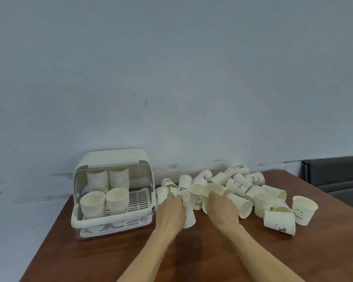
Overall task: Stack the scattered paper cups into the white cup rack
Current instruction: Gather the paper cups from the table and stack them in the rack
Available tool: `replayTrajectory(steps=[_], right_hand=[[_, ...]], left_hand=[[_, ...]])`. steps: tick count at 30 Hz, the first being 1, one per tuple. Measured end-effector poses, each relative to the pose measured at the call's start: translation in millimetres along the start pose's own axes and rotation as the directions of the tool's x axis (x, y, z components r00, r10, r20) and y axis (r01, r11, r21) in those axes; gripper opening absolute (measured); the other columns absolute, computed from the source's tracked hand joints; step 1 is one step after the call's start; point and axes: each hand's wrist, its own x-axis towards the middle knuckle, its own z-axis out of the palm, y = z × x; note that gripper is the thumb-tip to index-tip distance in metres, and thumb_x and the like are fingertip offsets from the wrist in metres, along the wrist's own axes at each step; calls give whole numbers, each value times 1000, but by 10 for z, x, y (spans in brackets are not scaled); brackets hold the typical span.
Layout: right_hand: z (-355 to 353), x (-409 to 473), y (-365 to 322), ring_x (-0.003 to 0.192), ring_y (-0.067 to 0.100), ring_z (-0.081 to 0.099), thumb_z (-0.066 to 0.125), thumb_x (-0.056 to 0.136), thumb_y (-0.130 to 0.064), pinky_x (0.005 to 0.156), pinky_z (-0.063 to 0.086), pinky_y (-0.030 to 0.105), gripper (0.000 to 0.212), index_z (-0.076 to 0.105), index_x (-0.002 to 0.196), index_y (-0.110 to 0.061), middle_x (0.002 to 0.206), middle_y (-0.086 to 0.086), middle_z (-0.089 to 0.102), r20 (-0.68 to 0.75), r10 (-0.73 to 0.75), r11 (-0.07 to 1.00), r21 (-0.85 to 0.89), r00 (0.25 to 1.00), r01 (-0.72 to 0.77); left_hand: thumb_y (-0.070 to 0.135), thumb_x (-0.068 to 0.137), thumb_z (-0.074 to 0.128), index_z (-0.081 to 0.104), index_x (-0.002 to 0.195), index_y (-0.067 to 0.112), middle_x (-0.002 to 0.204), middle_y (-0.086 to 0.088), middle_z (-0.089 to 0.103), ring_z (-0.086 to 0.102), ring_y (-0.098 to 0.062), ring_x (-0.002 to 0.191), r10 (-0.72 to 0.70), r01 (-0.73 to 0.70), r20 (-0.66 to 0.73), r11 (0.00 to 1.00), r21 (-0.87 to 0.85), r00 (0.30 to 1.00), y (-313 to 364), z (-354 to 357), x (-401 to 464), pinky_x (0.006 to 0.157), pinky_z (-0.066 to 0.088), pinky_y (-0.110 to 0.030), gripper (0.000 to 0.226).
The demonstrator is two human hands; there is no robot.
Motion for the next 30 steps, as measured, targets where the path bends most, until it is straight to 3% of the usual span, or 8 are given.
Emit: replayTrajectory(steps=[3,5,10,15,19,25,30], right_hand=[[-24,-11,-304,76,28,50,39,87,-12,56,31,33,8,41,83,-19,76,1,49,18,-44,999,14,999,43],[-40,-26,-519,77,25,50,39,89,-14,53,28,31,9,44,84,-20,74,-2,44,36,-59,998,36,998,58],[-13,-35,-1036,72,29,53,37,92,-16,54,32,33,9,42,84,-14,76,4,54,10,-175,980,99,985,173],[44,-24,-1556,89,36,60,35,98,-21,61,36,36,20,51,103,-10,96,14,65,-63,-286,952,94,956,291],[50,-32,-1923,83,36,60,33,96,-17,59,37,37,18,48,101,-9,92,15,66,-82,-347,926,125,934,355],[60,-32,-2248,76,35,52,31,98,-16,58,33,36,18,46,103,-8,91,15,61,-90,-391,882,249,916,401],[223,44,-2364,78,33,52,32,94,-9,60,37,36,19,47,106,-8,93,15,62,10,-416,881,254,909,400]], left_hand=[[25,96,40,60,105,17,109,-1,53,58,-24,93,-9,9,-31,1000,8,999,-174,-176,-12,75,47,-36,24],[26,96,41,60,106,17,108,-1,54,58,-24,95,-22,23,-56,1000,6,998,-320,-291,-32,75,47,-36,24],[24,96,39,60,106,17,105,-1,52,58,-23,94,-94,91,-146,996,-25,985,-702,-565,-76,75,47,-36,25],[27,95,43,61,99,17,105,-2,54,58,-24,89,-127,133,-325,991,-3,937,-1100,-894,-109,68,44,-35,21],[26,97,44,62,98,15,107,-2,55,59,-23,86,-151,163,-444,987,-10,883,-1365,-1110,-120,64,40,-30,22],[25,97,43,62,102,16,109,-2,52,59,-25,83,-207,190,-523,978,-86,827,-1618,-1363,-124,67,51,-37,22],[24,98,43,62,104,15,103,-1,51,58,-22,78,-228,239,-537,970,-50,812,-1792,-1432,-170,60,43,-30,22]])
